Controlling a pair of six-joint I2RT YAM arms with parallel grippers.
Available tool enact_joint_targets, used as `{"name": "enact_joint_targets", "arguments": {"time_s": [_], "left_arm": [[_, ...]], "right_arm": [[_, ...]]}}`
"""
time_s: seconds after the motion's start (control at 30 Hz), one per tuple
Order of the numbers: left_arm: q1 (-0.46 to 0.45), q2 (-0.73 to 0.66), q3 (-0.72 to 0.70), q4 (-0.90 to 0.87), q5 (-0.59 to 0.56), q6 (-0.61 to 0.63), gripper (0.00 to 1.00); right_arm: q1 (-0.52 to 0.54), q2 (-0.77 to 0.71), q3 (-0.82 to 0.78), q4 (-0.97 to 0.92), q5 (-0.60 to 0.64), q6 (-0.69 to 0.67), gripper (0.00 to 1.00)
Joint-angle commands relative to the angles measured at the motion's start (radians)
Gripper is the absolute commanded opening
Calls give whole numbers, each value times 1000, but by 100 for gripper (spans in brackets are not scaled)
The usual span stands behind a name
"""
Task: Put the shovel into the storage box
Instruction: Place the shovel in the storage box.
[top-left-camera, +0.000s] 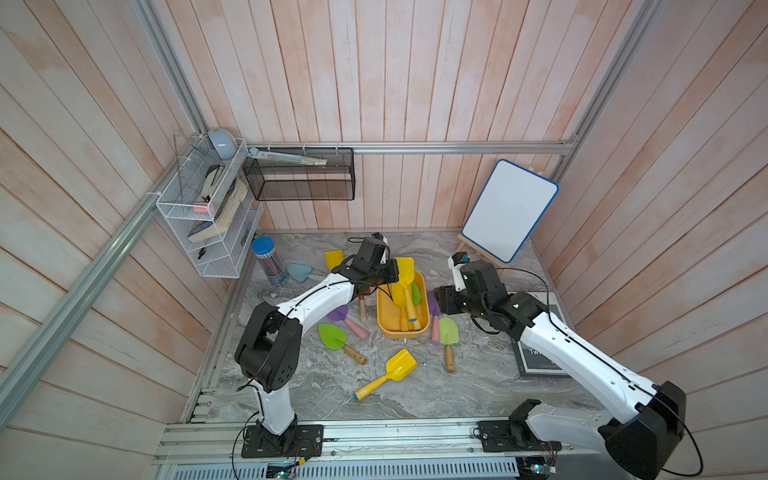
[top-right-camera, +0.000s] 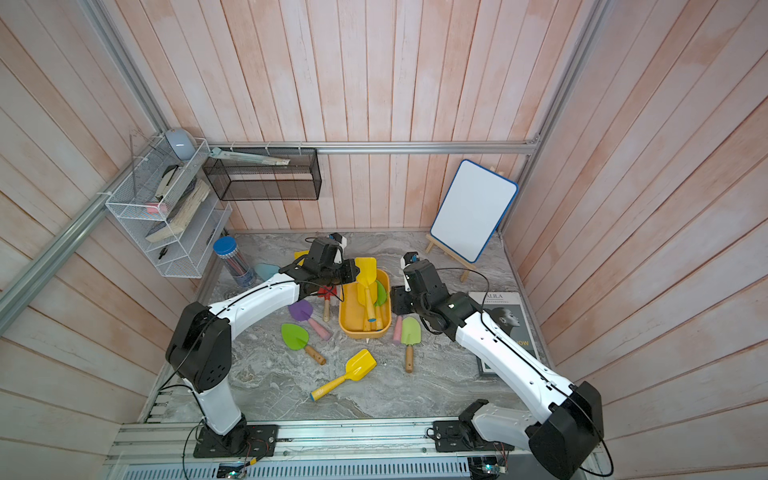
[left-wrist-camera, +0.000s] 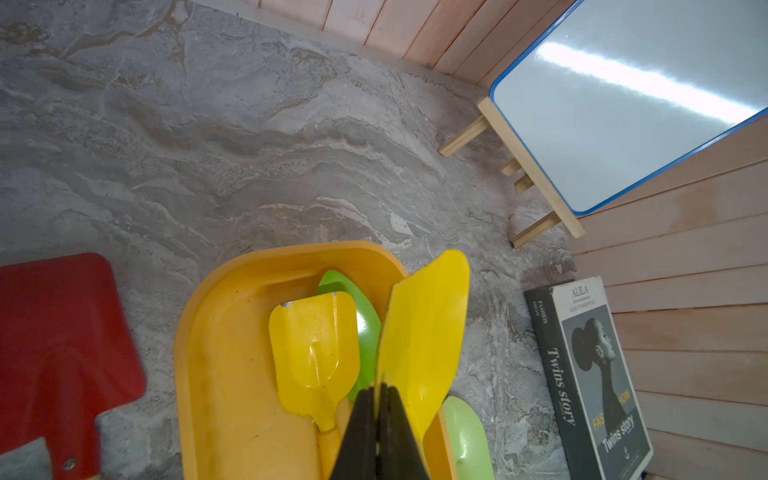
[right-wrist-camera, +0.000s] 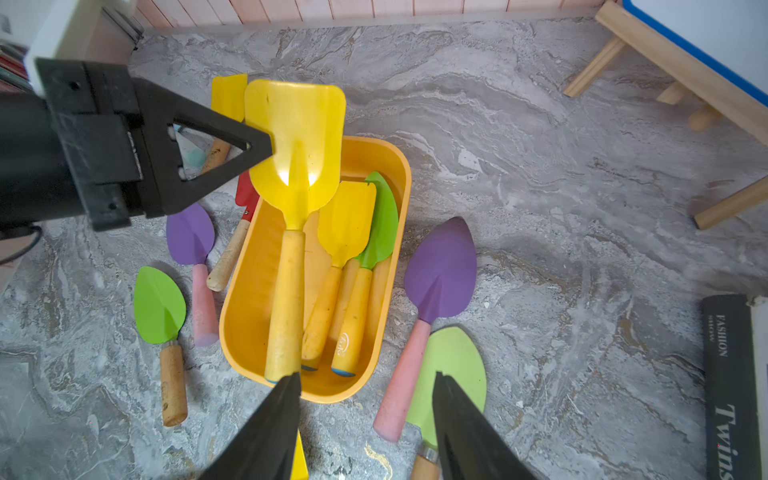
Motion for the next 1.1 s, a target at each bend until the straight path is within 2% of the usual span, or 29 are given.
{"name": "enact_joint_targets", "arguments": {"time_s": [0.0, 0.67, 1.07], "left_arm": [[0, -5, -25, 11, 16, 37, 0], [6, 128, -21, 159, 17, 0, 0], [4, 200, -4, 160, 27, 4, 0]], "right_arm": [[-6, -11, -23, -23, 3, 7, 56], [-30, 3, -49, -1, -24, -3, 56], [-43, 10, -56, 10, -40, -9, 56]]}}
